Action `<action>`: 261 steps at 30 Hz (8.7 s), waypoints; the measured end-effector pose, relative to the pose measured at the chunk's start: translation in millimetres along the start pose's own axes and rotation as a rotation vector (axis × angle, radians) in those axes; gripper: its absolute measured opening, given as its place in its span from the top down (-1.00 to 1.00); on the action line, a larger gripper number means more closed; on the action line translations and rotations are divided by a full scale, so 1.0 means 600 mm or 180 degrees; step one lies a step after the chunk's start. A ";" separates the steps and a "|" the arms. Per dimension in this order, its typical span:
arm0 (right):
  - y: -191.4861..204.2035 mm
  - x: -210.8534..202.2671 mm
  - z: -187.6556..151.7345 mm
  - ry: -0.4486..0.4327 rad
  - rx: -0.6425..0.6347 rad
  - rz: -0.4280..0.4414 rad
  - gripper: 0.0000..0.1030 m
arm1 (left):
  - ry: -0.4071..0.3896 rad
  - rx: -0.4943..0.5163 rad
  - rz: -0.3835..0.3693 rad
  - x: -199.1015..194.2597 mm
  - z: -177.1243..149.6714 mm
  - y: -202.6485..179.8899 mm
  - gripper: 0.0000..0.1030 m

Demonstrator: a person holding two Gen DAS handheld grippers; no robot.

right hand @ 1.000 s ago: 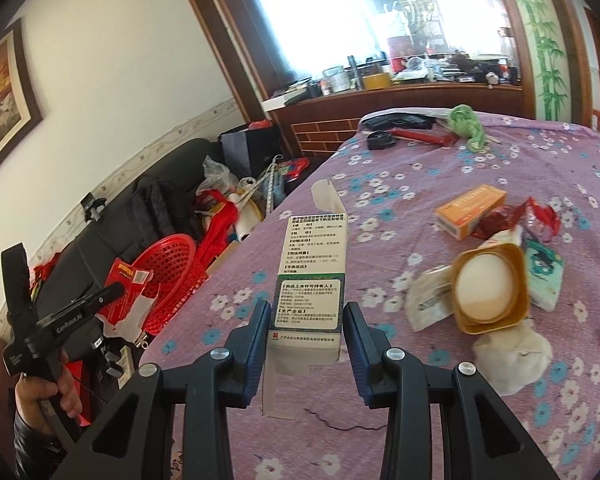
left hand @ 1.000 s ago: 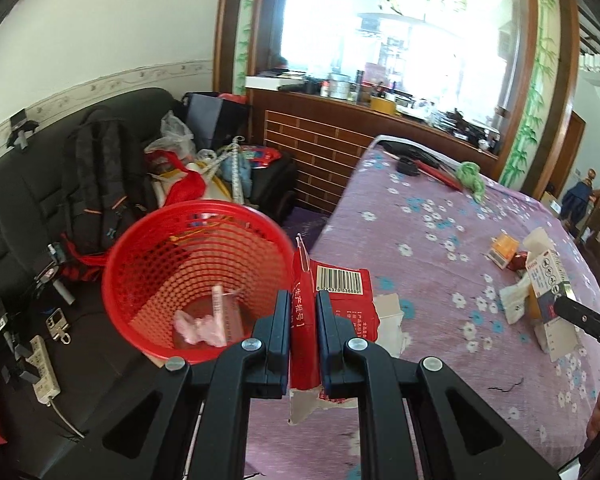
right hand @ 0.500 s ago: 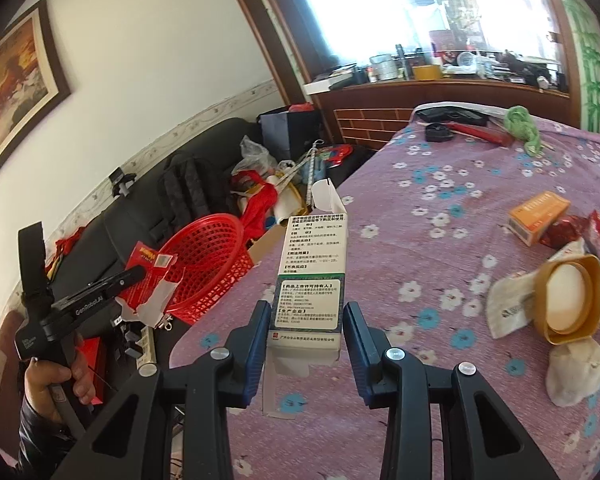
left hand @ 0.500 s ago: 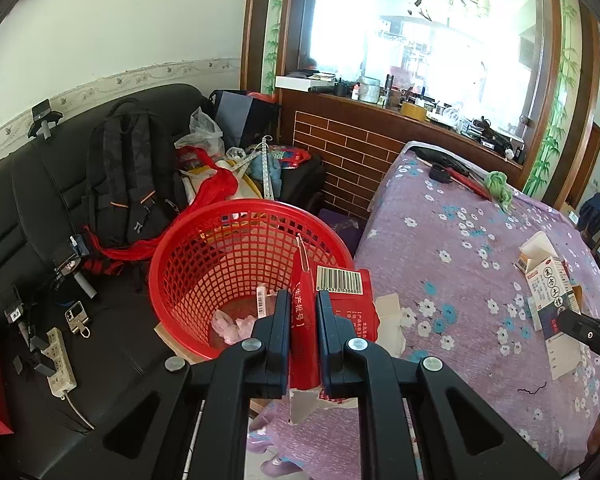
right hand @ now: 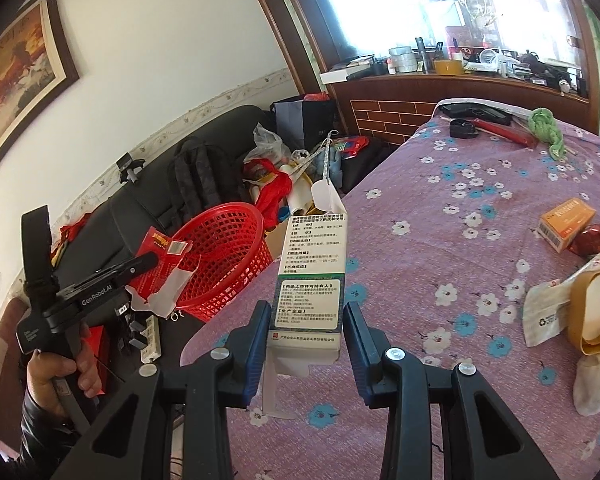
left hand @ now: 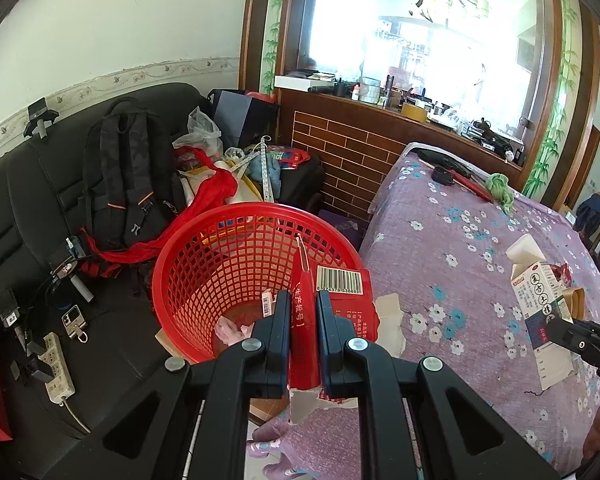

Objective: Collect trash
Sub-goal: 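Carry the red wrapper and medicine box over the red wastebasket with both tools, then lower the wrapper and medicine box into the wastebasket with both tools, then move both open tools back over the table toward the remaining trash, then grasp the tan cup with the left tool while the right tool grasps the white cloth ball, then carry the tan cup and cloth ball over the red wastebasket with both tools, then open both tools to drop the cup and cloth ball into the wastebasket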

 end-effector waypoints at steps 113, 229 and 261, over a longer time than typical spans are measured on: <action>-0.344 -0.205 -0.157 -0.0215 0.1013 -0.0931 -0.79 | 0.0259 0.0990 -0.1093 0.032 -0.050 -0.396 -0.66; 0.022 0.037 0.017 -0.0019 -0.0044 0.0105 0.22 | -0.0001 0.0128 0.0032 0.019 0.012 0.031 0.86; 0.209 0.262 0.063 0.0433 -0.0482 0.0591 -0.05 | 0.0370 0.0039 0.0201 0.161 0.051 0.138 0.85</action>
Point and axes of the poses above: each gripper's, at about its wrist camera, not at the fingertips, and x roughly the way its jaws point, y to its left, z to its top, the point moved 7 cm from there along x, roughly the way its jaws point, and after that the axes turned 5 degrees about y, right-handed, at the moved point
